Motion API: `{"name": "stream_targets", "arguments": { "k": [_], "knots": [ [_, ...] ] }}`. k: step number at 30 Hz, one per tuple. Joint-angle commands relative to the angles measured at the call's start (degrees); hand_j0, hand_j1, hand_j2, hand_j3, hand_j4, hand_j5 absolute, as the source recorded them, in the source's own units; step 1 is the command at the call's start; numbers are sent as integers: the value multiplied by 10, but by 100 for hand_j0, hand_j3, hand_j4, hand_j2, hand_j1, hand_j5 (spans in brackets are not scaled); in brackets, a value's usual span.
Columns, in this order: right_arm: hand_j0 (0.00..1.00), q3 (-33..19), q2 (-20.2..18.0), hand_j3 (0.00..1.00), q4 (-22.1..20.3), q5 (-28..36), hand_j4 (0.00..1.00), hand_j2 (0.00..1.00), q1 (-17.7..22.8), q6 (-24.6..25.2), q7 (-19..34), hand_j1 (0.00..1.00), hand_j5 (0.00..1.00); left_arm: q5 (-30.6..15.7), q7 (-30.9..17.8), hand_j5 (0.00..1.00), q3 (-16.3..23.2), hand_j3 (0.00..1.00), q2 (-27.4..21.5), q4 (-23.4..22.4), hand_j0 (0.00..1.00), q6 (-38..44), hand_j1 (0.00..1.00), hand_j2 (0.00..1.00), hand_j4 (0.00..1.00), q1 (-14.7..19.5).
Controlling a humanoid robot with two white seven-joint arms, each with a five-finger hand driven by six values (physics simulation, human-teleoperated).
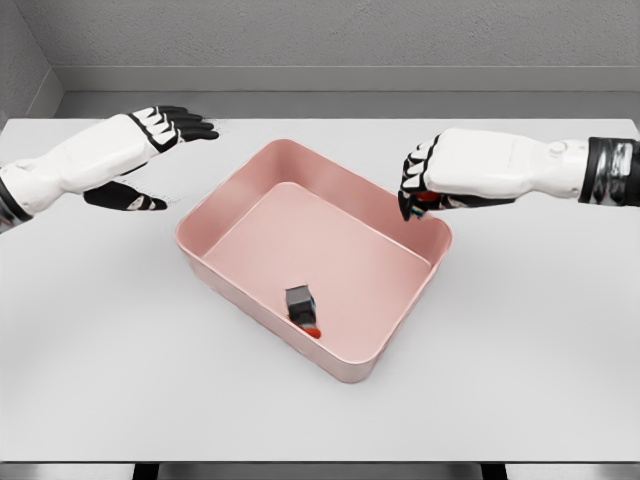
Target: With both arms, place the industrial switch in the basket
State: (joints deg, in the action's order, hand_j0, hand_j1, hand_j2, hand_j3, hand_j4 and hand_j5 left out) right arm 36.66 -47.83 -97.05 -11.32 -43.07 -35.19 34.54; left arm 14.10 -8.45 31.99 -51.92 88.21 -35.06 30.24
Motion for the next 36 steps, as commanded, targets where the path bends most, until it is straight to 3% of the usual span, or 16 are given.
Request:
{"name": "stream_targets", "arguments": {
  "k": [1,3,6,12,13,14,15,24,29,36],
  "knots": [
    [43,0,23,43,0,2,43,43,0,2,5,43,43,-14,1,100,-25,100,-22,-10,100,1,100,100,100,-2],
    [43,5,34,43,0,0,43,43,-1,2,5,43,43,-14,1,100,-25,100,-29,-11,100,1,100,100,100,-7],
    [44,10,63,44,1,-12,44,44,-3,2,5,44,44,-15,1,100,-43,100,-34,-49,100,1,100,100,100,-8],
    [47,13,67,47,3,-13,47,47,-4,2,5,47,47,-14,-3,100,-43,100,-36,-66,100,1,100,100,100,-8],
    [52,13,67,52,4,-13,52,52,-3,2,5,52,52,-14,-3,100,-43,100,-36,-66,100,1,100,100,100,-8],
    [86,13,70,86,4,-12,86,86,-4,2,5,86,86,-14,-3,100,-43,100,-36,-66,100,1,100,100,100,-10],
    [100,13,85,100,4,-12,100,100,-4,2,5,100,100,-14,-3,100,-43,100,-35,-65,100,1,100,100,100,-17],
    [100,11,96,100,4,-12,100,100,-4,2,5,100,100,-15,-3,100,-44,100,-35,-59,100,1,100,100,100,-16],
    [100,-6,9,100,12,-6,100,100,11,2,5,100,100,-15,-3,100,-44,100,-35,-59,100,1,100,100,100,-16],
    [100,-54,-55,100,109,-1,100,100,46,2,4,100,100,-15,-3,100,-44,100,-35,-54,100,1,100,100,100,-16]
  ]
}}
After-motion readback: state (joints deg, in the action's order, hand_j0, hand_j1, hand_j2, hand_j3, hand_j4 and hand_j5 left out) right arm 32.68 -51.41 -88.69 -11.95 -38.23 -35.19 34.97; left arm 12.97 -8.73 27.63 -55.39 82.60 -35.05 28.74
